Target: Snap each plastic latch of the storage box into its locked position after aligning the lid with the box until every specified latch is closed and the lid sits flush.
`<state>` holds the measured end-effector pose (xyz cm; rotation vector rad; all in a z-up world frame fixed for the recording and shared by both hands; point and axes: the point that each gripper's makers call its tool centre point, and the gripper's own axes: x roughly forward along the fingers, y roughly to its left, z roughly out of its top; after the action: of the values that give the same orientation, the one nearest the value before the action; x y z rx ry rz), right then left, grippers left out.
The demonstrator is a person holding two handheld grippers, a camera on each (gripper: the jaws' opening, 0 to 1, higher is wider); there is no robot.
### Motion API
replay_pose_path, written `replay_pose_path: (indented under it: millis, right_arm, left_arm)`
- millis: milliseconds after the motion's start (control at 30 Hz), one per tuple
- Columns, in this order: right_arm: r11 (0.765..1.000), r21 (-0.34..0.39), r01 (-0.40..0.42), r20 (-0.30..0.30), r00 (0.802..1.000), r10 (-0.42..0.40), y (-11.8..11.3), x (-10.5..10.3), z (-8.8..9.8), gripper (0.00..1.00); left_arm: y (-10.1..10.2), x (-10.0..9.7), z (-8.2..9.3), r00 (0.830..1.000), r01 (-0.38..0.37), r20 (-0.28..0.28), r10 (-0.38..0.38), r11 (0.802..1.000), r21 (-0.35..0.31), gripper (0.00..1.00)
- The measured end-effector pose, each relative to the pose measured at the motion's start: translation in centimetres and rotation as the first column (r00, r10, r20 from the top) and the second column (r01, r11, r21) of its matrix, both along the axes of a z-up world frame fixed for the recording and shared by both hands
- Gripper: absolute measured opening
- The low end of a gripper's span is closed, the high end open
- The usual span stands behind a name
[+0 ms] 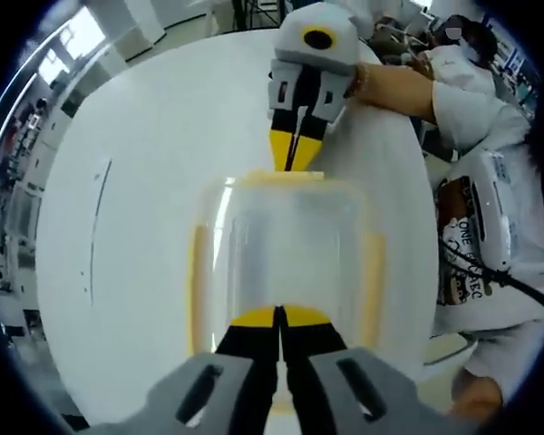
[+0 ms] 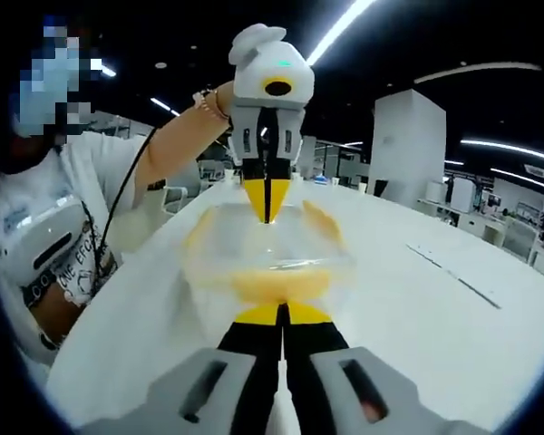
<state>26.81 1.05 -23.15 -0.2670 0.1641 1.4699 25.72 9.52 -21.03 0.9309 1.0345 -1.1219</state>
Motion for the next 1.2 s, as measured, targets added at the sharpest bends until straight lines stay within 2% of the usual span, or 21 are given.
replay_pose_path:
  millis: [100,200,267,400,500,600,767,833,967,1000,1067,1100,1200]
  right_arm:
    - [1.000,0.010,-0.006,-0.017,1.000,0.006,-0.3,0.1,0.0,0.00]
    - [0.999,0.035,0.027,-0.031,0.999,-0.026,-0.6,0.7,0.4,0.00]
    - [0.997,0.036,0.065,-0.008,0.998,-0.065,-0.9,1.3,0.8,0.00]
    - [0.992,0.059,0.115,0.005,0.993,-0.116,-1.1,2.1,2.4,0.00]
    - [0.978,0.063,0.200,-0.006,0.980,-0.200,-1.1,3.6,3.8,0.00]
    - [0.973,0.042,0.225,0.012,0.974,-0.226,-0.7,3.9,5.0,0.00]
    - [0.976,0.005,0.218,0.047,0.975,-0.218,0.5,3.3,6.7,0.00]
    - [0.978,-0.026,0.207,0.068,0.977,-0.204,1.4,2.9,7.2,0.00]
    - [0.976,-0.095,0.195,0.064,0.980,-0.190,3.0,2.5,7.4,0.00]
    - [0.975,-0.141,0.171,0.068,0.984,-0.163,3.4,2.2,7.0,0.00]
    - [0.969,-0.195,0.155,0.092,0.986,-0.139,4.1,1.9,6.9,0.00]
    - [0.967,-0.203,0.151,0.093,0.987,-0.134,4.3,1.9,6.9,0.00]
    - [0.951,-0.293,0.096,0.081,0.994,-0.075,6.0,1.1,6.7,0.00]
  left_arm:
    - [-0.1,-0.1,0.1,0.999,0.023,0.027,-0.023,1.000,-0.010,0.00]
    - [-0.2,-0.3,0.2,0.997,0.052,0.057,-0.049,0.998,-0.042,0.00]
    - [0.0,-0.3,0.3,0.997,0.043,0.059,-0.039,0.996,-0.074,0.00]
    - [0.5,-0.4,0.4,0.999,0.026,0.046,-0.018,0.985,-0.169,0.00]
    - [1.2,-0.4,0.4,0.999,0.018,0.037,-0.010,0.978,-0.206,0.00]
    - [1.8,-0.4,0.4,1.000,0.004,0.024,0.002,0.972,-0.234,0.00]
    - [2.6,-0.5,0.3,1.000,-0.001,0.021,0.007,0.962,-0.271,0.00]
    - [2.9,-0.5,0.3,1.000,-0.002,0.021,0.009,0.957,-0.291,0.00]
    - [3.5,-0.5,0.3,1.000,-0.013,0.016,0.019,0.948,-0.319,0.00]
    - [3.7,-0.6,0.3,1.000,-0.015,0.017,0.021,0.944,-0.330,0.00]
    - [3.9,-0.5,0.3,1.000,-0.015,0.020,0.023,0.940,-0.342,0.00]
    - [3.9,-0.5,0.3,1.000,-0.016,0.020,0.024,0.939,-0.343,0.00]
    - [4.6,-0.4,0.3,0.999,-0.031,0.019,0.040,0.935,-0.354,0.00]
